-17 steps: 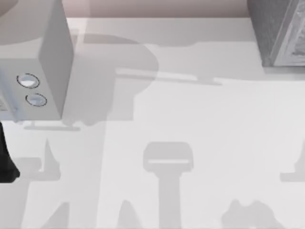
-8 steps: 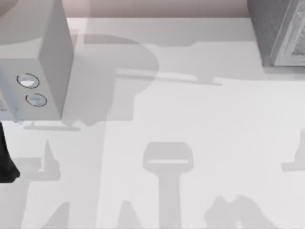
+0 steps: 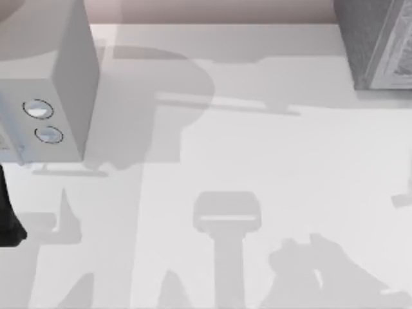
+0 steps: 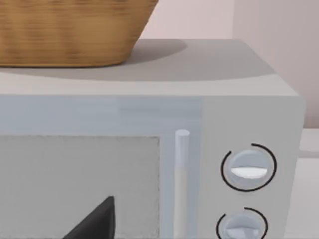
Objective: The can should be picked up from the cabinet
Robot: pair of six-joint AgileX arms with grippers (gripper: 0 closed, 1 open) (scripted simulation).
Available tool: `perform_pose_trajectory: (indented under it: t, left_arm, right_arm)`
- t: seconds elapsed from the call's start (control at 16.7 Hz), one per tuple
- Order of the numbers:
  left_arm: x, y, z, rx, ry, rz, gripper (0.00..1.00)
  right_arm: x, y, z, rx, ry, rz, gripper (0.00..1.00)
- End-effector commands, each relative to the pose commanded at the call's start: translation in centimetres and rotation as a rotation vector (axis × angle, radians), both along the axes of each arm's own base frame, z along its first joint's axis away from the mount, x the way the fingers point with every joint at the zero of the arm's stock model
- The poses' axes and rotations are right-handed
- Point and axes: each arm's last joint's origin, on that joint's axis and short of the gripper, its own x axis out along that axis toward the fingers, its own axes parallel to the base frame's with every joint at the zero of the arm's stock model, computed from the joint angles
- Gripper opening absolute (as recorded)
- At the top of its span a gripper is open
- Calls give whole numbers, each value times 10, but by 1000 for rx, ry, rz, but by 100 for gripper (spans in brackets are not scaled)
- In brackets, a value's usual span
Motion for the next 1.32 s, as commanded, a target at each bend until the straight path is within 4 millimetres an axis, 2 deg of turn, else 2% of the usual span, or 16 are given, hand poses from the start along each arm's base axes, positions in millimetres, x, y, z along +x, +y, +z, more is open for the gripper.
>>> perform_pose_trajectory:
  t: [0.36,0.66,0.9,1.32]
  left_arm:
    - [0,0,0,0,0,0,100]
    - [0,0,0,0,0,0,100]
    - [0,0,0,0,0,0,100]
    - [0,0,0,0,0,0,100]
  right_arm:
    - [27,-44,0,2,29,72,0]
    - [44,-86,-15,19,58,148,0]
    - [52,-120,-36,37,73,222,0]
    - [55,-171,-84,57,67,353,0]
